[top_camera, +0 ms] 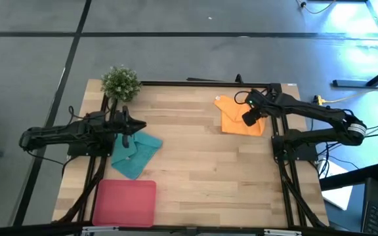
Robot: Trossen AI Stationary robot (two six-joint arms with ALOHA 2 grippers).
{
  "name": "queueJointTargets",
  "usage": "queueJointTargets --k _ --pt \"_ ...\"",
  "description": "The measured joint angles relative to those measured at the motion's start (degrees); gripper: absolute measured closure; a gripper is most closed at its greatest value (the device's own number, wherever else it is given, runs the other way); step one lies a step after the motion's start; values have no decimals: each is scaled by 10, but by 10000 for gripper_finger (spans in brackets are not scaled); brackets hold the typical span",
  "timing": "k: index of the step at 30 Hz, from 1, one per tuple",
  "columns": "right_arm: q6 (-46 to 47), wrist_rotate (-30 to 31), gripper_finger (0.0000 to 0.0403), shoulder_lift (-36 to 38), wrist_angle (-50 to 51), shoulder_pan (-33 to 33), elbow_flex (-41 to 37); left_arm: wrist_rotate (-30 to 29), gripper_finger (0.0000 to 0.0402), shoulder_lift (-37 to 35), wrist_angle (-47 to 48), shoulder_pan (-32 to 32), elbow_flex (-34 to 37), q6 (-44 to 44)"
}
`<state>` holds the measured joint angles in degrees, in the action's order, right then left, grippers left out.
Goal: Roll microfiber towels into tight, uniform cylinder then place into a basket
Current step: Fold the yellow microfiber cloth
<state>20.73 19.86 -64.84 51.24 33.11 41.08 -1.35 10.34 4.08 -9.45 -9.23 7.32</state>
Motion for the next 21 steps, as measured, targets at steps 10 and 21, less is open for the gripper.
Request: queueJointTargets --k 10,21 --pt "-3 0 274 -54 0 16 0 -15 360 151 60 0 -115 0" --pt "-15 0 274 -95 0 16 -1 -15 360 314 73 0 -230 -19"
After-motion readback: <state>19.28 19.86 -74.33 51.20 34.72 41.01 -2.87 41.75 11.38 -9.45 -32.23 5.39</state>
